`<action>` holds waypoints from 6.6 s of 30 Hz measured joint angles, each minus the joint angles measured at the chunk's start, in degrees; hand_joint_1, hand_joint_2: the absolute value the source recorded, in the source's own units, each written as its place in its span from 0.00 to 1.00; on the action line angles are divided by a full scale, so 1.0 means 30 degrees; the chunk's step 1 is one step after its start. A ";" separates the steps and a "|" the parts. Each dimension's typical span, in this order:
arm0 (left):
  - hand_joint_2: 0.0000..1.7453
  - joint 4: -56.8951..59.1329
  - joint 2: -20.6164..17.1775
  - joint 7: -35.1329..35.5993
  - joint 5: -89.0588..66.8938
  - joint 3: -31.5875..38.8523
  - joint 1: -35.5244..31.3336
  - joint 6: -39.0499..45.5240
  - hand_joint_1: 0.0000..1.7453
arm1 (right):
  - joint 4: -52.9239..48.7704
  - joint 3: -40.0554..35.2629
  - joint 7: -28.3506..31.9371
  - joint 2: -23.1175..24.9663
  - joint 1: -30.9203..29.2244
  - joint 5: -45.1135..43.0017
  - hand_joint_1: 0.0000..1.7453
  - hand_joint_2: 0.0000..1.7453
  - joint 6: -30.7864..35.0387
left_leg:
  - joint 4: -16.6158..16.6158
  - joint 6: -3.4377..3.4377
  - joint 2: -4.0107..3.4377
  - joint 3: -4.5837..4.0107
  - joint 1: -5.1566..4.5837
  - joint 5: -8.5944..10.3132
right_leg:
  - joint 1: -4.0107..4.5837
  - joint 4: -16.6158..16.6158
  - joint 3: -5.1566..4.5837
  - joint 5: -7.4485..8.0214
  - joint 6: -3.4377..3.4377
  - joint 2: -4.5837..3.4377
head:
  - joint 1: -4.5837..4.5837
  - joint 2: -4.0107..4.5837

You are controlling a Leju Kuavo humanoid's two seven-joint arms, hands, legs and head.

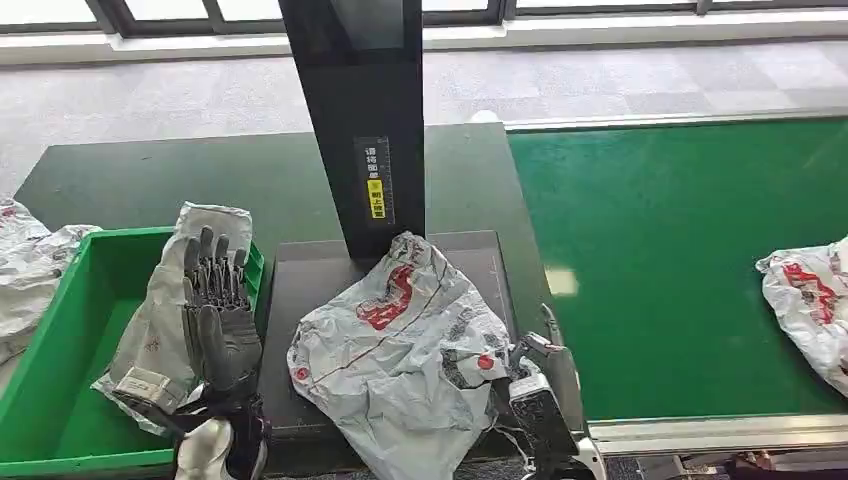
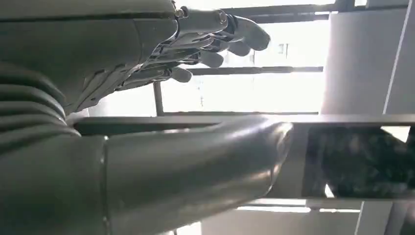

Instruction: Moved the parcel from conveyor to table for the left to box.

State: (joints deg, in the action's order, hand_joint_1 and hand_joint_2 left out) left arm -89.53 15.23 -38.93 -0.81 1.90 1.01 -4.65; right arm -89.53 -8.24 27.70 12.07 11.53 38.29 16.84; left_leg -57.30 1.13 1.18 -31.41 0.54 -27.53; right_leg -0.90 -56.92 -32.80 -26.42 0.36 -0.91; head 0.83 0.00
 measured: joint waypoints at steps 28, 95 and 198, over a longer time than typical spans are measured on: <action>0.00 -0.0713 0.0138 0.0364 0.0386 0.0029 0.0616 0.1544 0.00 | -0.2358 0.1283 -0.0337 0.0627 -0.0074 0.0707 0.00 0.00 0.1454 | 0.0002 -0.0001 -0.0014 0.0002 0.0000 0.0006 | 0.0006 -0.0003 0.0002 0.0006 -0.0002 -0.0013 | -0.0007 0.0000; 1.00 0.5242 -0.1457 0.6755 -2.3803 -0.6528 -0.0171 0.3293 0.00 | 0.0053 0.1413 -0.3004 -0.0321 -0.0877 0.4175 0.00 0.00 -0.2217 | 0.0001 -0.0003 -0.0027 0.0010 -0.0024 0.0003 | -0.0016 0.0000 0.0001 0.0011 0.0004 -0.0020 | -0.0007 0.0000; 0.00 0.5783 -0.1858 0.7759 -2.0130 -0.5697 0.0206 0.3548 0.00 | -0.2133 0.2776 0.2504 -0.0051 0.0697 -0.2076 0.00 1.00 -0.3638 | 0.0001 0.0001 -0.0056 0.0036 -0.0023 -0.0005 | -0.0015 0.0003 0.0016 0.0012 -0.0001 -0.0024 | -0.0007 0.0000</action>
State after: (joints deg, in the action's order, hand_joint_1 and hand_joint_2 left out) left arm -72.18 9.66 -15.65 -61.20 -15.19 1.63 5.99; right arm -95.93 0.09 35.21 11.91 13.62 32.06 5.92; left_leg -57.29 1.13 1.01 -31.30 0.47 -27.55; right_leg -0.95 -56.91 -32.75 -26.39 0.36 -0.98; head 0.81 0.00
